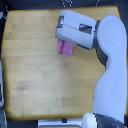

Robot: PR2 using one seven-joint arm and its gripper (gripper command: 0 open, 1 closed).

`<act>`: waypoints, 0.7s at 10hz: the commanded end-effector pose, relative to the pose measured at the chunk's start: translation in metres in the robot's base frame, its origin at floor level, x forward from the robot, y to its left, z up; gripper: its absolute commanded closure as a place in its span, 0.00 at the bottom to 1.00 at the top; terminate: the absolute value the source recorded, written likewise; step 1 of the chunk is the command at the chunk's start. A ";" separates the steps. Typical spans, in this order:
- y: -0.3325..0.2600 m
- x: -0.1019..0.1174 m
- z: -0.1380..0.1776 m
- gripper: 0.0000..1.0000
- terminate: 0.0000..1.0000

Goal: Folding a cloth

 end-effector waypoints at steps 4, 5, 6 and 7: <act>-0.016 -0.011 0.008 0.00 0.00; -0.017 -0.011 0.009 0.00 0.00; -0.017 -0.012 0.012 0.00 0.00; -0.018 -0.010 0.016 0.00 0.00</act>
